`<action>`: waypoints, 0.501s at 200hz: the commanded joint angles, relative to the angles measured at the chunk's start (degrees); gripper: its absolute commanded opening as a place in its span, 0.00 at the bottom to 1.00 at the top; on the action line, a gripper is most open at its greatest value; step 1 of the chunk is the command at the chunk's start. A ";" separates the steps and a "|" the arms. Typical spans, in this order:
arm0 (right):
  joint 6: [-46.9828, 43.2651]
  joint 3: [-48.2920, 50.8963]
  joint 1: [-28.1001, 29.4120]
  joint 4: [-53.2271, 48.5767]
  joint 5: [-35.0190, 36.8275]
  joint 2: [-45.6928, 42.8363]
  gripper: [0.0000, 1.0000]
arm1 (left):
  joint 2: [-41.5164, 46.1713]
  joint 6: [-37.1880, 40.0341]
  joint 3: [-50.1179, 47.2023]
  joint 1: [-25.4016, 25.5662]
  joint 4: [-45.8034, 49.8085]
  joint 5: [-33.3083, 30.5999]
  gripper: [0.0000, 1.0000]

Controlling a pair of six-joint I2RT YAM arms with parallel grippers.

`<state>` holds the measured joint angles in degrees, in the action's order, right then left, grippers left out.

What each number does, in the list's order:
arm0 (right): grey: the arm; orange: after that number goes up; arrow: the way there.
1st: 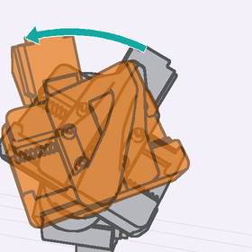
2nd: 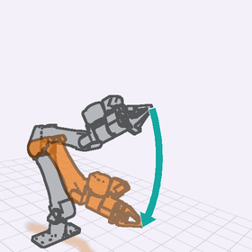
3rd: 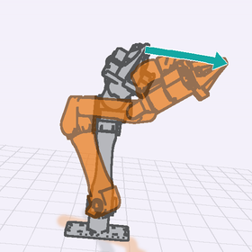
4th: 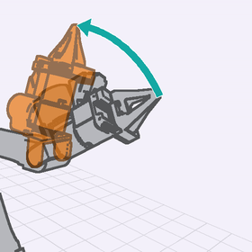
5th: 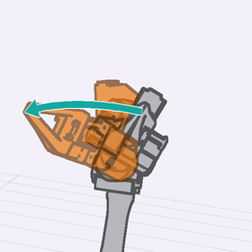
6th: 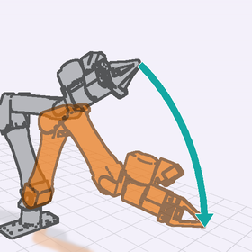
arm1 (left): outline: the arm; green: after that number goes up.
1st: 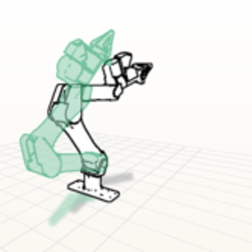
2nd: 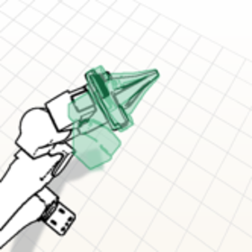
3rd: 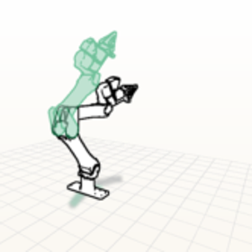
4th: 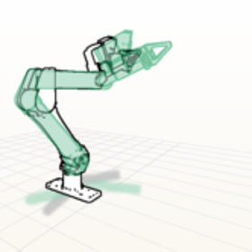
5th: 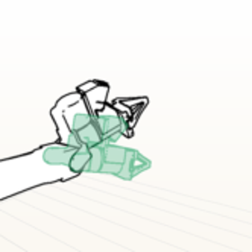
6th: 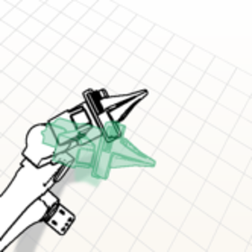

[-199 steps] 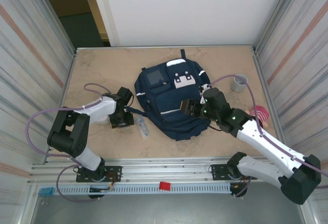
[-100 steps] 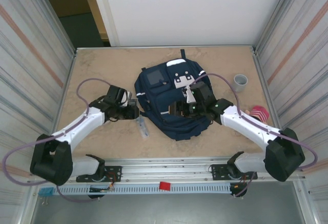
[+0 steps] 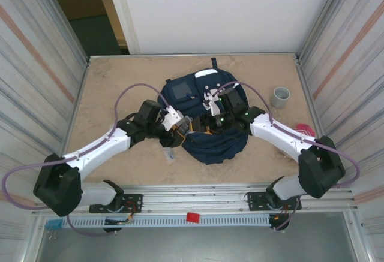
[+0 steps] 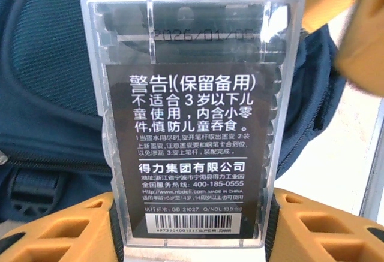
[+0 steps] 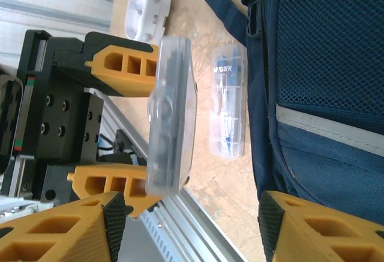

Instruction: Pack the student bag

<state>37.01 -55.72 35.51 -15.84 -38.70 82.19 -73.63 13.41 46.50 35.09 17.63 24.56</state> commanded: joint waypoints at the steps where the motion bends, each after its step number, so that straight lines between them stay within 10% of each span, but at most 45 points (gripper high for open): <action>1: 0.15 -1.57 -0.63 1.11 -4.13 1.40 0.57 | -0.94 4.61 2.38 1.64 -1.65 3.70 0.43; 71: 1.42 -0.89 -2.73 3.06 -6.00 0.38 0.19 | -2.39 4.52 4.92 2.79 -1.25 4.00 0.44; 100: 2.48 0.81 -5.42 3.76 -6.32 -3.85 0.11 | -1.86 3.83 5.59 3.52 -1.21 -0.04 0.60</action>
<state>38.98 -55.53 32.58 -13.72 -43.64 83.20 -76.18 16.67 50.19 37.63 16.14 26.48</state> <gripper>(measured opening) 0.137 0.560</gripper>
